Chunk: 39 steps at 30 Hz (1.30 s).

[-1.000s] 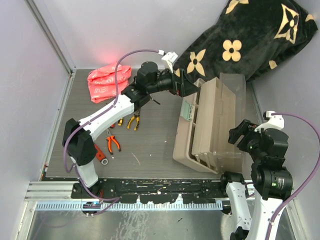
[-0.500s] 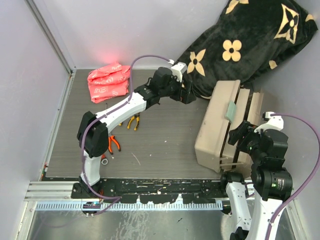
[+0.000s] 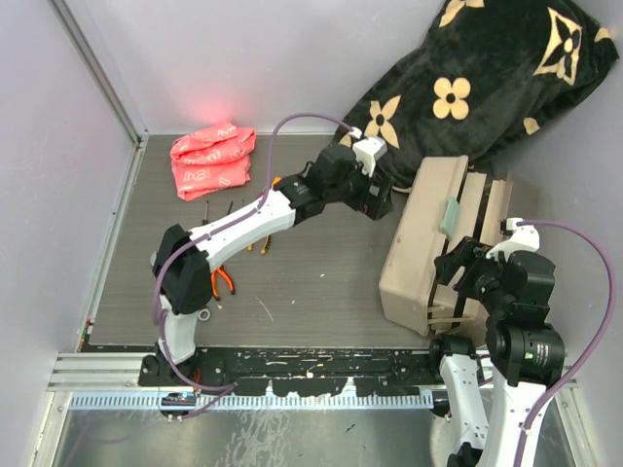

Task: Pack the tool kit

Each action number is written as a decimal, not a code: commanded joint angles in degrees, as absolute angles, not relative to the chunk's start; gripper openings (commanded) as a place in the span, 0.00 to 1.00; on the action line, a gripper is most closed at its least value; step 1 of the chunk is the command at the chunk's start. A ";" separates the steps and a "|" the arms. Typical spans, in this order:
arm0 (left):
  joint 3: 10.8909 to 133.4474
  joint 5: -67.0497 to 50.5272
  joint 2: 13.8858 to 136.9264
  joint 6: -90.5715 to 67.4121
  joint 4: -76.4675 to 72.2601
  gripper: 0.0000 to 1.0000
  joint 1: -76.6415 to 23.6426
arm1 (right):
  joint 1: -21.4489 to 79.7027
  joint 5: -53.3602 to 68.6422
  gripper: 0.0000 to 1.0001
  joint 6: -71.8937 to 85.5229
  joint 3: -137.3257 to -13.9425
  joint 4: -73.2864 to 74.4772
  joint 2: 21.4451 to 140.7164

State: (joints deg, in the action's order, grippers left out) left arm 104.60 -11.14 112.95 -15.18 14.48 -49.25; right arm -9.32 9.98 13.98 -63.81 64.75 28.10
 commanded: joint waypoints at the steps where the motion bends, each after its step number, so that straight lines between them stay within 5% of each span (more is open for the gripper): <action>1: 99.43 -1.96 103.06 -7.71 15.84 1.00 -56.98 | -9.35 11.22 0.75 15.27 -66.01 61.19 27.64; 8: 93.11 7.87 96.95 -5.32 15.52 1.00 -65.90 | -9.32 2.99 0.79 16.59 -72.29 62.75 28.90; 39: 115.01 14.20 115.75 -12.73 23.29 0.99 -75.29 | -9.38 -5.34 0.83 19.86 -75.12 66.09 24.07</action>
State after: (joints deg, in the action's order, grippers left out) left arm 112.27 11.40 115.35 -11.44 23.86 -74.28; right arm -9.32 -4.10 19.44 -73.78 66.43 24.97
